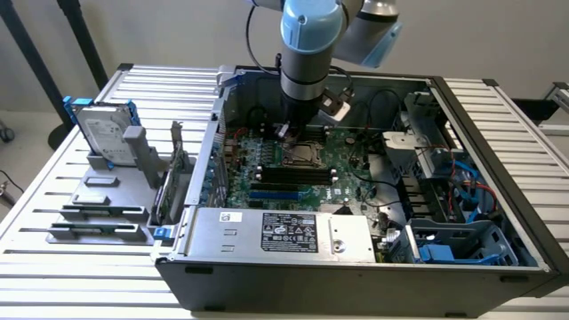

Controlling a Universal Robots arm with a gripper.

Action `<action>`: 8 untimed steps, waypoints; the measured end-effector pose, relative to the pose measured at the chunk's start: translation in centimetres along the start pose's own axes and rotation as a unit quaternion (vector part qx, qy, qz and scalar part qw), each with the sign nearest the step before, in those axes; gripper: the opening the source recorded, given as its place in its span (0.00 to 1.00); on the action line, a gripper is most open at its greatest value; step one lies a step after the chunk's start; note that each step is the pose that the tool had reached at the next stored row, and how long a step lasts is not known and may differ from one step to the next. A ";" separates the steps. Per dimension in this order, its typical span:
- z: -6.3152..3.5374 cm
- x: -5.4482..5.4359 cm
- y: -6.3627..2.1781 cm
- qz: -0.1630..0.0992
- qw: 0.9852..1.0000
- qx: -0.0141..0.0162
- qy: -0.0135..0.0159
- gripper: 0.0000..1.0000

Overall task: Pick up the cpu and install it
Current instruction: 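Install the first cpu locking lever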

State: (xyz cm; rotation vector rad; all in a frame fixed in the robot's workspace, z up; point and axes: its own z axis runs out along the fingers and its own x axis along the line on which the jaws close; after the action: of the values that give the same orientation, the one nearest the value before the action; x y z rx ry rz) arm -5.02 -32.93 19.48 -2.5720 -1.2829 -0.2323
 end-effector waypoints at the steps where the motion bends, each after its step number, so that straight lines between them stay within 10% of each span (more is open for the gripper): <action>1: 0.01 0.1 0.08 0.000 1.000 0.001 0.000 0.11; 8: 0.03 0.4 0.55 0.002 1.000 0.005 -0.004 0.11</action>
State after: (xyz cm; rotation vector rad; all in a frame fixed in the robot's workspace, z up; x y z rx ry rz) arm -4.33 -32.93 19.46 -2.5695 -1.2786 -0.2163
